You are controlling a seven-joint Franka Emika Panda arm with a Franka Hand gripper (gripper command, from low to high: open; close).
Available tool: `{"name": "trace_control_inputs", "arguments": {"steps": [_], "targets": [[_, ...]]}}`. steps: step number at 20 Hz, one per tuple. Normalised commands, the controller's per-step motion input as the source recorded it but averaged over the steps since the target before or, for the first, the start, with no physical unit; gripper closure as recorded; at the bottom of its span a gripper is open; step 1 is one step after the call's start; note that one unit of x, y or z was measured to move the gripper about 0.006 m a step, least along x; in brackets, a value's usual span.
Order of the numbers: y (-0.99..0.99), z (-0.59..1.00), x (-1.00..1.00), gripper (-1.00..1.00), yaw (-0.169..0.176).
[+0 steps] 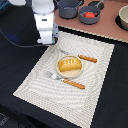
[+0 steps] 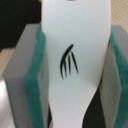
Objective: Interact with the objects in diverse but meaningful ways.
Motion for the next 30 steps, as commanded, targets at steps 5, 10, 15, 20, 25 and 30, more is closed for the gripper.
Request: {"name": "trace_control_inputs", "arguments": {"steps": [5, 10, 15, 20, 25, 30], "targets": [[0.25, 0.92, 0.83, 1.00, 0.000], [0.30, 0.69, 0.80, 1.00, 0.000], [0.35, 0.49, 0.79, 1.00, 0.000], [0.41, 0.28, 0.77, 1.00, 0.000], [0.41, 0.35, 0.77, 1.00, 0.000], [0.43, 0.66, 0.77, 1.00, 0.000]]}}
